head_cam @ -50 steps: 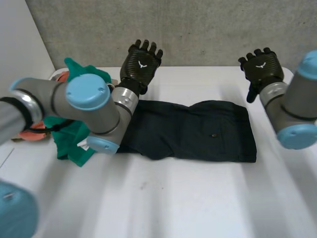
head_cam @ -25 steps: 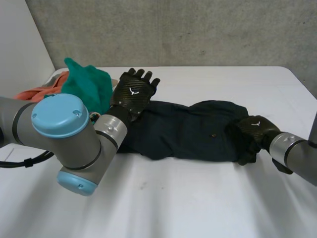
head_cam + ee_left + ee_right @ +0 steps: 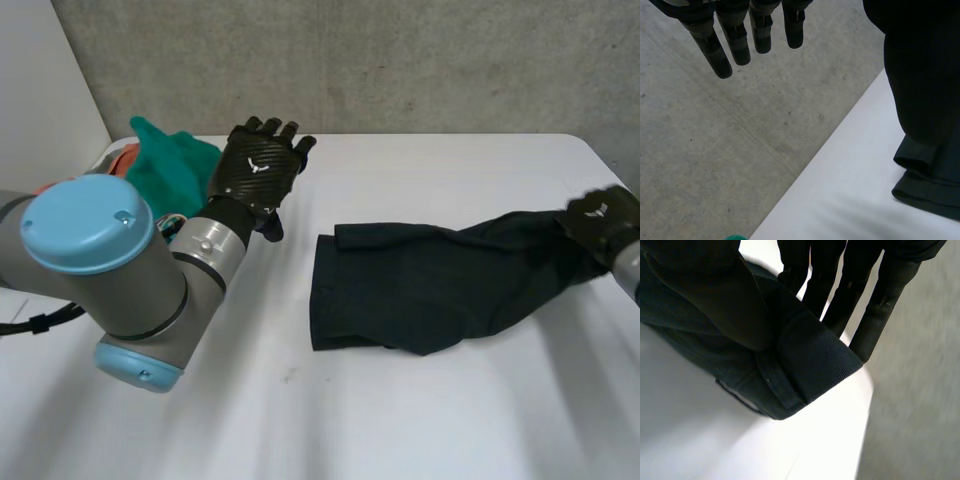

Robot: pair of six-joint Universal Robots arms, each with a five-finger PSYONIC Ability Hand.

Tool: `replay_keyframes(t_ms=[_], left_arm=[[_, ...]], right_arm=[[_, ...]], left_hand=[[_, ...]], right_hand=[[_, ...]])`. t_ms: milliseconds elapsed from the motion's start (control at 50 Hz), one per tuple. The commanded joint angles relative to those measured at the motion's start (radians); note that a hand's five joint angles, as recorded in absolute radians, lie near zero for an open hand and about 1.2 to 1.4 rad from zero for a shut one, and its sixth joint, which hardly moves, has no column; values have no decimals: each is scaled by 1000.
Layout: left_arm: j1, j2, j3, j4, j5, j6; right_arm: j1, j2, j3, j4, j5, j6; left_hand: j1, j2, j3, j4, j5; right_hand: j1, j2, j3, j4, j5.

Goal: Fold the laundry.

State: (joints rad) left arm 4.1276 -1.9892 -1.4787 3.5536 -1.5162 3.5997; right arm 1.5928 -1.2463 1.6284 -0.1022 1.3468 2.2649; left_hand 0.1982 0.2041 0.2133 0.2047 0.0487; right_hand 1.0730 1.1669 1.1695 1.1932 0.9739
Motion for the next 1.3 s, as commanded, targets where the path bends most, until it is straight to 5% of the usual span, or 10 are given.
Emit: replay_keyframes(t_ms=[20, 180, 260, 320, 440, 520, 640, 920, 1140, 1300], left_arm=[[19, 41, -34, 1, -1, -22], [26, 81, -61, 2, -12, -25], [42, 93, -61, 4, -39, -39], [46, 95, -45, 8, -58, -52], [45, 92, 23, 11, -71, -85], [36, 79, 95, 5, -70, -111], [-29, -31, 219, -16, -61, -173], [-159, -411, 491, -309, -59, -191], [-165, -430, 428, -462, -196, -173], [-178, -383, 423, -533, -187, -168]], right_arm=[[270, 14, -102, -54, -122, -137], [513, 188, -114, -83, -380, -338], [573, 245, -136, -53, -379, -429], [582, 239, -147, -37, -376, -403], [540, 154, -150, -40, -377, -80], [477, 61, -137, -47, -362, 310], [303, 4, -133, -30, -261, 706], [233, 221, -280, 196, -205, 679], [237, 389, -349, 223, -184, 527], [230, 302, -337, 220, -158, 443]], left_hand=[[-24, -30, -39, -30, -49], [-24, -30, -39, -30, -49], [-24, -30, -39, -30, -49], [-24, -30, -39, -30, -49], [-24, -30, -39, -30, -49], [-24, -30, -39, -30, -49], [-17, -23, -32, -24, -42], [9, 3, -6, 3, -16], [12, 6, -3, 6, -13], [15, 9, 0, 9, -10]], right_hand=[[323, 229, 227, 203, 248], [323, 229, 227, 203, 248], [255, 161, 158, 134, 179], [-898, -992, -995, -1019, -974], [-898, -992, -995, -1019, -974], [-898, -992, -995, -1019, -974], [-898, -992, -995, -1019, -974], [-898, -992, -995, -1019, -974], [-898, -992, -995, -1019, -974], [-898, -992, -995, -1019, -974]])
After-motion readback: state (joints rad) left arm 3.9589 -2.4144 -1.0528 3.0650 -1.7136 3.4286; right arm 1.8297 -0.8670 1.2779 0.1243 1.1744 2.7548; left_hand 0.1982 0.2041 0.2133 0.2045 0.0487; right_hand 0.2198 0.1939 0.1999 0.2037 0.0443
